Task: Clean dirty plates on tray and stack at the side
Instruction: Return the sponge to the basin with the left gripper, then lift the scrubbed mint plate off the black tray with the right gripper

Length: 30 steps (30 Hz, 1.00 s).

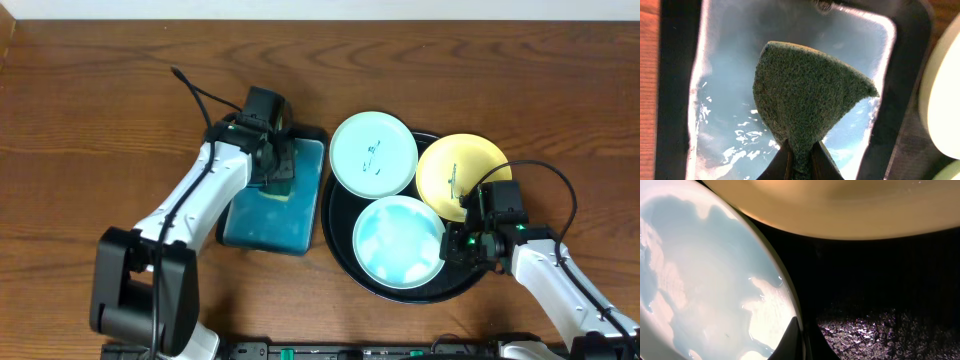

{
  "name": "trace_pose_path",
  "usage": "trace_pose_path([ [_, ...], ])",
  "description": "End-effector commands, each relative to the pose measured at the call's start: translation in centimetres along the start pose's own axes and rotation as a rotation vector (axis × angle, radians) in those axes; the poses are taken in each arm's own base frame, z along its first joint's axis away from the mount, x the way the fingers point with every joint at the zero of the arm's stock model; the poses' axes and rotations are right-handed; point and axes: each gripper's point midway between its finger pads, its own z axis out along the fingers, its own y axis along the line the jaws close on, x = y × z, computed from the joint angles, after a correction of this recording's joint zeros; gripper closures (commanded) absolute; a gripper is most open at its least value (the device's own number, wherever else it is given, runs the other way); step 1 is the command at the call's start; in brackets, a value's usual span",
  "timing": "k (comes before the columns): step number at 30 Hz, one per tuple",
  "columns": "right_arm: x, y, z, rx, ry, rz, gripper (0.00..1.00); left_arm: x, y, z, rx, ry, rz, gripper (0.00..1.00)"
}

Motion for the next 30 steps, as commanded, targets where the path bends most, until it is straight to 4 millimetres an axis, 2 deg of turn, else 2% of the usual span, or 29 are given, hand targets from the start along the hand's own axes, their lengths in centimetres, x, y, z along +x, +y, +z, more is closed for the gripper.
trace_pose_path([
  [1, 0.0, 0.0, 0.1, 0.008, -0.002, 0.002, 0.99, 0.9, 0.6, 1.8, -0.024, 0.056, 0.007, 0.92],
  [10, 0.0, 0.0, 0.1, 0.008, -0.001, 0.002, 0.99, 2.5, 1.3, 4.7, -0.057, 0.147, 0.002, 0.92],
  [15, 0.2, 0.9, 0.1, -0.042, 0.012, 0.000, 0.99, 2.5, 1.3, 4.8, -0.057, 0.150, -0.002, 0.91],
  [20, 0.3, 3.1, -0.3, -0.164, 0.026, -0.054, 0.99, 2.6, 1.3, 4.8, -0.058, 0.151, -0.002, 0.88],
  [22, 0.1, 3.5, -0.7, -0.174, 0.020, -0.058, 0.99, 2.6, 1.3, 4.8, -0.058, 0.151, -0.002, 0.87],
  [26, -0.9, 4.2, -1.9, -0.185, -0.022, -0.101, 0.99, 2.6, 1.3, 4.8, -0.058, 0.151, -0.002, 0.83],
  [30, -2.6, 4.2, -3.5, -0.145, -0.101, -0.130, 0.99, 2.6, 1.3, 4.8, -0.058, 0.151, -0.002, 0.83],
])
